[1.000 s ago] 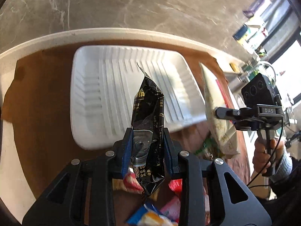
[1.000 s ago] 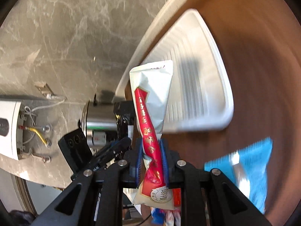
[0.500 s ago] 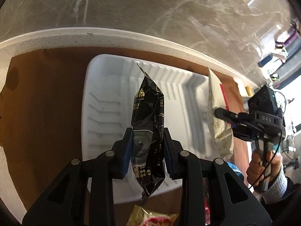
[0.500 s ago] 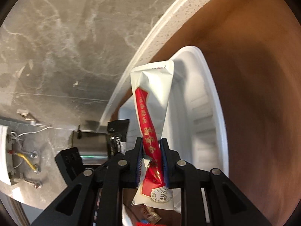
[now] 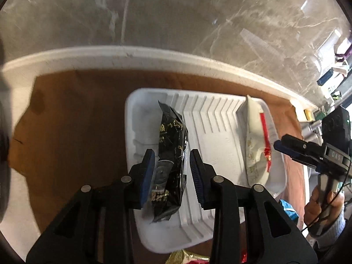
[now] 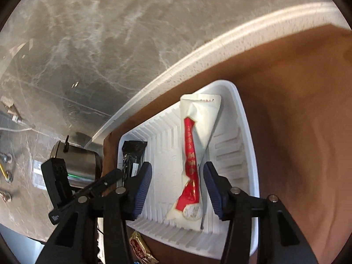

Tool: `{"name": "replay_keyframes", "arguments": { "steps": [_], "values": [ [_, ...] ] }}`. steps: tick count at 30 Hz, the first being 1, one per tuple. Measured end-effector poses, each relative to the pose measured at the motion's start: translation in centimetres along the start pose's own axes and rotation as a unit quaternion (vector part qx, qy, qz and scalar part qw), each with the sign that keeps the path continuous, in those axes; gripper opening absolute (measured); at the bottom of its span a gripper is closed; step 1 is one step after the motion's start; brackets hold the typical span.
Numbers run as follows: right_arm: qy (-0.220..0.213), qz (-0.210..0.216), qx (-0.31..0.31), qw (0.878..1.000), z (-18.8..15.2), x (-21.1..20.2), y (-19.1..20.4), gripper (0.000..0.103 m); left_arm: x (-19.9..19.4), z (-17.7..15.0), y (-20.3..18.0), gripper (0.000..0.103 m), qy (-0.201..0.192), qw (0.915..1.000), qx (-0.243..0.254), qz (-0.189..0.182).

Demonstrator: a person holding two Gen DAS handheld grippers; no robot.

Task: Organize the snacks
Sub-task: 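Lower both packets into the white tray and open both tools, then grasp the blue-and-yellow cake packet with left tool while right tool grasps the blue bag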

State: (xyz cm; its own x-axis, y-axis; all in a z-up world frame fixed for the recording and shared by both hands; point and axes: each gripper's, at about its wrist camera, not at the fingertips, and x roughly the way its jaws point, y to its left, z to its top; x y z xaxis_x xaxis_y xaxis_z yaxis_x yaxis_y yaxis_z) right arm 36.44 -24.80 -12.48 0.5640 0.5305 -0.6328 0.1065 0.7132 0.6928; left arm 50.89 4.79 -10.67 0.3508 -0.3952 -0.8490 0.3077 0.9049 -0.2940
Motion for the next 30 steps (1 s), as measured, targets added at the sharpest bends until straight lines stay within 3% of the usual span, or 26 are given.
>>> {"name": "replay_keyframes", "arguments": {
  "steps": [2,5,12,20,30],
  "values": [
    [-0.006,-0.002,-0.019,1.000,-0.7,-1.4,0.4,0.053,-1.4,-0.4,-0.4,0.032,-0.012,0.9999,0.001,-0.004],
    [-0.010,-0.008,-0.049,0.999,-2.1,-3.4,1.3,0.056,-3.7,-1.7,-1.1,0.046,-0.024,0.9996,-0.001,-0.013],
    [0.009,-0.062,-0.109,0.992,-7.8,-7.1,1.9,0.061,-6.7,-7.3,-2.9,0.046,-0.001,0.9997,0.003,-0.024],
    [0.045,-0.152,-0.133,0.978,-13.2,-7.4,-0.7,0.064,-7.7,-15.4,-3.5,0.046,0.053,0.9984,-0.017,-0.011],
    [0.057,-0.135,-0.099,0.984,-14.2,-6.4,-2.6,0.064,-8.8,-22.3,-3.3,0.046,0.092,0.9944,-0.051,-0.008]
  ]
}}
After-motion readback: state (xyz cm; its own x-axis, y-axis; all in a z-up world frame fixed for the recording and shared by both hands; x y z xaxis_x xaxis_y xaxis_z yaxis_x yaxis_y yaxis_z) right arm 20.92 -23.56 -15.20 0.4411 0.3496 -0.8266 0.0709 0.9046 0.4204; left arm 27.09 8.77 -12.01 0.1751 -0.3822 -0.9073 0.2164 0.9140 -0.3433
